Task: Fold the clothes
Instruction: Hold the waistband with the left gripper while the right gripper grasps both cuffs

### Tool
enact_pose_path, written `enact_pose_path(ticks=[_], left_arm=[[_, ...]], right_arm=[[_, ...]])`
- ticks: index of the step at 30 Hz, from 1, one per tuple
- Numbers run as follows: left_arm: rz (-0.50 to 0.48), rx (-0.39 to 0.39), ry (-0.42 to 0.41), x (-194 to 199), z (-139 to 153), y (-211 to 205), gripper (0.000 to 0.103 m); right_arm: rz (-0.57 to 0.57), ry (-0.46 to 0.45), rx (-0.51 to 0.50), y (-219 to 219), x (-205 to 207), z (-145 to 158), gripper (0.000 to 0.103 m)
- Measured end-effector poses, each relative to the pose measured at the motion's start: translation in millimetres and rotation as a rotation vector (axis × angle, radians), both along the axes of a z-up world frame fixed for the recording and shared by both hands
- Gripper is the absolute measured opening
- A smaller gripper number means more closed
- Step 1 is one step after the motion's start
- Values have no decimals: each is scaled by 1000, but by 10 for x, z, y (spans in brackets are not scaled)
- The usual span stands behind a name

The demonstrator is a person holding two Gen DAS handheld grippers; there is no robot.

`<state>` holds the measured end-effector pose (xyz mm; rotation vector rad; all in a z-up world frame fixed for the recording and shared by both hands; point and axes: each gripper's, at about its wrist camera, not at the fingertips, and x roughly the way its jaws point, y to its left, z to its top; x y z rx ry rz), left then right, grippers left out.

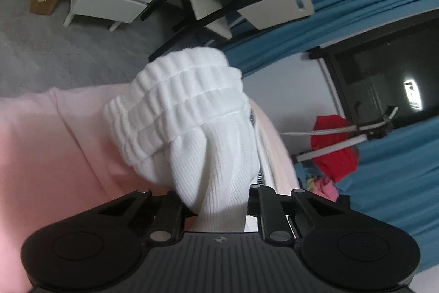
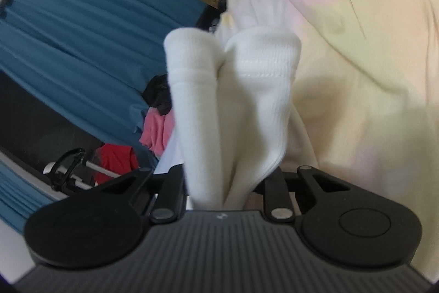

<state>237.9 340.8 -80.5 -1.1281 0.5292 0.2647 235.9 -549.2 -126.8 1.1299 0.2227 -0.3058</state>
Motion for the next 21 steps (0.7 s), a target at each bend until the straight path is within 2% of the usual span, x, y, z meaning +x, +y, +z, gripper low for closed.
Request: enact_pose_path(ticks=[3, 7, 11, 14, 19, 21], left_arm=[[-30, 51, -22, -193, 272, -4, 16], [-41, 54, -35, -637, 484, 125, 16], [-63, 68, 12, -1171, 582, 216, 16], [-99, 127, 57, -1432, 482, 248, 17], [-106, 124, 157, -1614, 17, 289, 20], [-110, 152, 179, -1630, -52, 248, 23]], right_arm=[[8, 9, 25, 27, -206, 74, 20], [45, 54, 87, 26, -523, 85, 20], [101, 74, 113, 97, -797, 127, 20], [120, 79, 114, 140, -956, 162, 20], [135, 98, 109, 118, -1111, -31, 20], [138, 105, 107, 96, -1105, -100, 20]])
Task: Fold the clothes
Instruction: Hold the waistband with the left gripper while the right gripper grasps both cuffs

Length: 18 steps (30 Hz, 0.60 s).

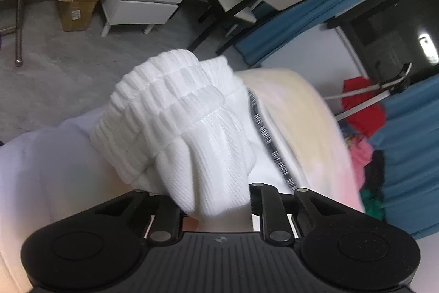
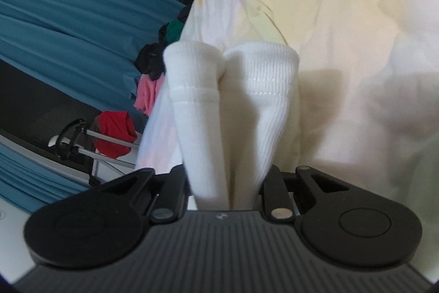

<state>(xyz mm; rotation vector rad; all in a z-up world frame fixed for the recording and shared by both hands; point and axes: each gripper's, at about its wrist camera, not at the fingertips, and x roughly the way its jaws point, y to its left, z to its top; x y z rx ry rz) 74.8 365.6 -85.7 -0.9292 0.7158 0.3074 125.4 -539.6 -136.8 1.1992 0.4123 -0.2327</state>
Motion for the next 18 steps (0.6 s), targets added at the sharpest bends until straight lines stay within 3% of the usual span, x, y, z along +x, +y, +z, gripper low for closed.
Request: enact_pose_path(ticks=[3, 7, 11, 13, 18], left_arm=[[-29, 79, 30, -7, 24, -109, 30], [-125, 196, 151, 11, 104, -304, 56], [-197, 320, 217, -170, 280, -550, 62], [-214, 404, 214, -284, 431, -692, 65], [-257, 571, 77, -456, 764, -1149, 72]], right_arm=[[-8, 0, 12, -43, 65, -70, 20], [-10, -8, 8, -57, 116, -102, 20], [-21, -7, -2, -95, 132, -144, 20], [-26, -9, -18, -118, 4, -157, 20], [-44, -34, -27, -129, 18, -71, 19]])
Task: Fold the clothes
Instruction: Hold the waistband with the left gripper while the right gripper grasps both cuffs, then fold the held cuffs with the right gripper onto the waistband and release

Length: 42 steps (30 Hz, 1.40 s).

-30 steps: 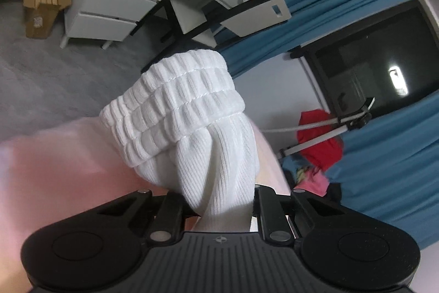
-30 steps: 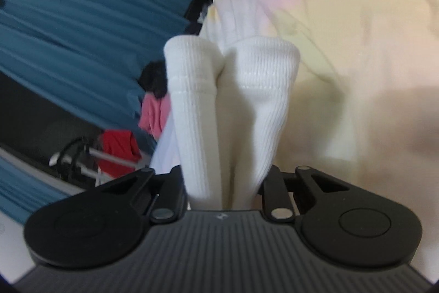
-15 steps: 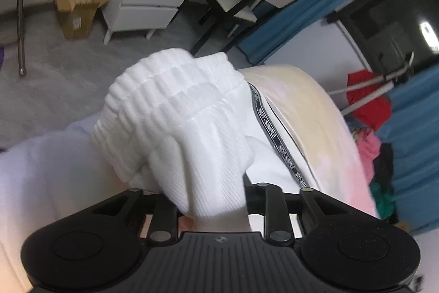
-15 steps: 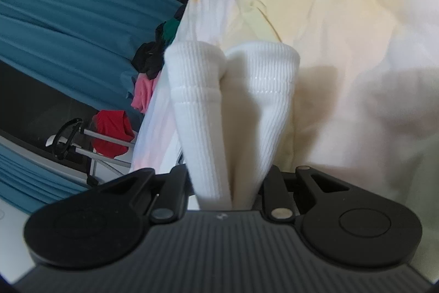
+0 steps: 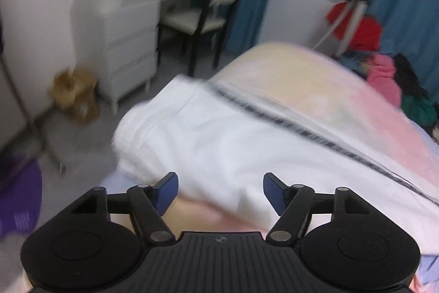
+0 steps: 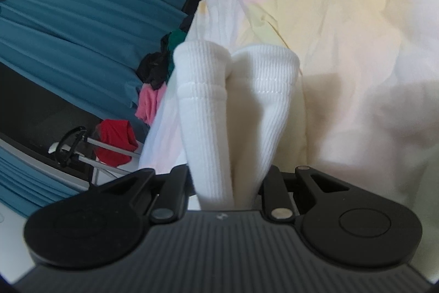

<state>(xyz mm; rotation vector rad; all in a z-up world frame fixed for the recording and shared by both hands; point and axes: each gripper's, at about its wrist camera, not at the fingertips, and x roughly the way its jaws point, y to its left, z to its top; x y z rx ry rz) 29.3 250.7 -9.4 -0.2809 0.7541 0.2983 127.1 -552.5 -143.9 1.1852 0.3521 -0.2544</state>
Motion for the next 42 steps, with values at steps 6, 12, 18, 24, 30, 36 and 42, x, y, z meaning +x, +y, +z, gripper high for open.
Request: enact_pose_path(ticks=[6, 12, 18, 24, 30, 36, 42], left_arm=[[-39, 15, -172, 192, -8, -937, 75], [-196, 117, -242, 602, -409, -1766, 72], [-290, 244, -180, 809, -896, -2047, 72], [-342, 235, -53, 946, -1026, -2018, 73], [-362, 220, -54, 957, -998, -1973, 73], [-336, 150, -83, 901, -775, -1820, 72], [-250, 78, -186, 708, -353, -1433, 73]], right_arm=[[-8, -7, -11, -11, 6, 33, 19], [-15, 8, -62, 22, 29, 3, 19], [-9, 27, -140, 91, 92, 78, 18], [-6, 69, -440, 443, 194, 463, 18], [5, 26, -1020, 1426, 232, 1089, 18], [135, -202, -1351, 2626, 24, 1391, 17], [484, -292, -1540, 3802, -191, 936, 17]])
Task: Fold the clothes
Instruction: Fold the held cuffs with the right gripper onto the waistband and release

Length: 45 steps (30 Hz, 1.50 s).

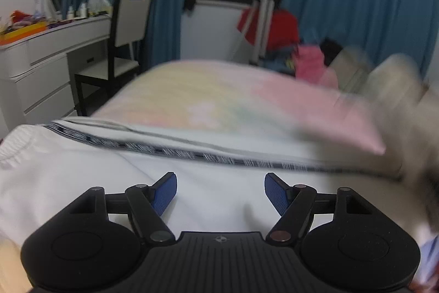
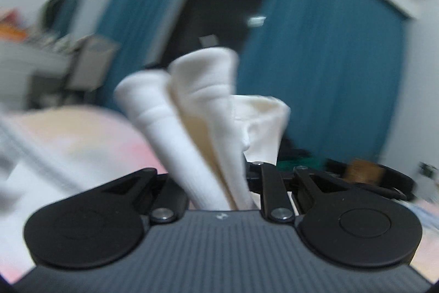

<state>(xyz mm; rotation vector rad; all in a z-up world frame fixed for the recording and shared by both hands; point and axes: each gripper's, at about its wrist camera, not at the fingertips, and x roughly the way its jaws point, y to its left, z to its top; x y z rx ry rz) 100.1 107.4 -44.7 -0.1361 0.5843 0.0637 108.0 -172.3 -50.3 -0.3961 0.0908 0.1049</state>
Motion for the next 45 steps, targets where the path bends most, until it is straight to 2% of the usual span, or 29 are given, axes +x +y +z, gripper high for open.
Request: enact_pose_path(ticks=[2, 4, 6, 11, 14, 20, 22, 27, 28, 29, 33, 36, 42, 45], left_arm=[[23, -19, -26, -49, 86, 118, 73], [39, -33, -43, -85, 144, 219, 73], [48, -53, -52, -105, 180, 291, 73], [27, -81, -67, -118, 165, 352, 73], [16, -83, -59, -101, 115, 345, 73], [-3, -65, -49, -102, 23, 265, 73], [-10, -55, -51, -99, -11, 238, 74], [-28, -65, -17, -52, -124, 207, 74], [-31, -67, -11, -48, -147, 207, 74], [-34, -69, -5, -44, -169, 206, 74], [-52, -86, 4, -53, -235, 181, 74], [-73, -104, 1, -85, -261, 143, 74], [-132, -162, -45, -186, -244, 43, 74], [-170, -194, -53, -181, -216, -15, 74]], right_arm=[[66, 91, -93, 285, -25, -307, 18], [84, 173, -190, 486, -43, -628, 18], [73, 171, -246, 554, -68, -780, 18], [29, 123, -198, 591, -158, -502, 18], [66, 116, -177, 794, -301, -357, 18], [112, 171, -156, 1019, -99, -425, 20], [124, 196, -125, 1010, -75, -354, 23], [200, 354, -8, 873, -115, -104, 62], [217, 393, 37, 806, -127, -45, 77], [229, 427, 81, 732, -161, 16, 80], [221, 495, 261, 373, -311, 276, 80], [129, 495, 387, 87, -452, 373, 80], [-94, 449, 444, -357, -408, 349, 80], [-131, 455, 491, -528, -357, 314, 80]])
